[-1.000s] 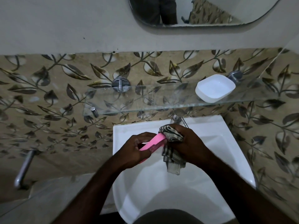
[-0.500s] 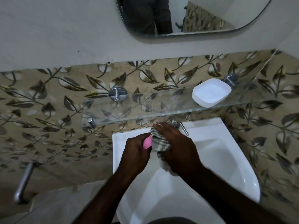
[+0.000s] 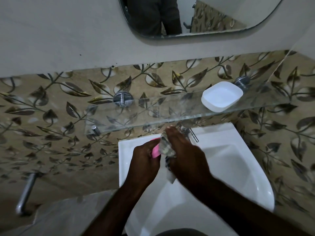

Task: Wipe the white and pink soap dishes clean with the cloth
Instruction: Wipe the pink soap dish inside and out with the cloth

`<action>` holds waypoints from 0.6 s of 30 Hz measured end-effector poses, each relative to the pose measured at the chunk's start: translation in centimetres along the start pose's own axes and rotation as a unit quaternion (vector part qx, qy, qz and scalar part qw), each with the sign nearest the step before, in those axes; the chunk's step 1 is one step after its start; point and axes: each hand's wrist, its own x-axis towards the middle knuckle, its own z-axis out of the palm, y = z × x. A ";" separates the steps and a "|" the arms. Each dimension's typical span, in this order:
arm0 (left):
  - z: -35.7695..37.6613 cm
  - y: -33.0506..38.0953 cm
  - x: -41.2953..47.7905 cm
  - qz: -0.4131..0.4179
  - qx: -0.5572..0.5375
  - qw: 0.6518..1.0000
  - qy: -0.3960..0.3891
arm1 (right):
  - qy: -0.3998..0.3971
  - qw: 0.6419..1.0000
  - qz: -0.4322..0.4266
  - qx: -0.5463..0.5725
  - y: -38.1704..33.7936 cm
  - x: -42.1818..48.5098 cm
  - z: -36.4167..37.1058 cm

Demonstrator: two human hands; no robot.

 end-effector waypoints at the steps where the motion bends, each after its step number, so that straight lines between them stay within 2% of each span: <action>1: -0.1 -0.1 0.1 -0.003 0.004 1.000 0.003 | 0.014 0.998 -0.052 -0.023 -0.8 -0.6 0.6; 3: -0.4 0.1 0.2 0.006 0.021 1.000 0.022 | 0.002 0.995 -0.091 -0.031 -1.1 -1.4 1.9; 5: -0.6 0.1 0.2 0.011 0.003 1.000 0.025 | 0.002 0.997 -0.079 -0.017 0.0 -0.7 2.1; 7: -0.8 0.4 0.0 0.024 0.003 0.999 0.031 | -0.022 0.992 0.044 0.120 1.2 0.3 0.8; 9: -0.8 0.6 -0.3 0.022 0.002 0.999 0.041 | -0.034 0.973 0.082 0.214 1.5 0.5 0.2; 10: -0.9 0.6 -0.1 0.011 -0.007 0.999 0.045 | -0.031 0.976 0.061 0.205 0.7 0.3 -0.1; 12: -1.1 0.5 0.3 0.008 -0.024 0.999 0.042 | 0.011 0.996 -0.050 0.073 -0.6 -0.5 0.2; 14: -1.4 0.5 0.5 -0.002 -0.035 0.999 0.031 | 0.014 0.993 -0.116 -0.015 -0.6 -0.8 1.1; 15: -1.5 0.6 0.4 -0.016 -0.039 0.999 0.029 | 0.000 0.994 -0.106 0.004 -0.2 -0.4 1.4; 16: -1.6 0.5 0.2 -0.033 -0.052 0.998 0.025 | -0.017 0.995 -0.077 0.067 0.2 0.0 1.4; 18: -1.7 0.8 -0.3 -0.087 -0.098 0.991 0.016 | -0.055 0.971 0.004 0.231 1.0 0.9 1.3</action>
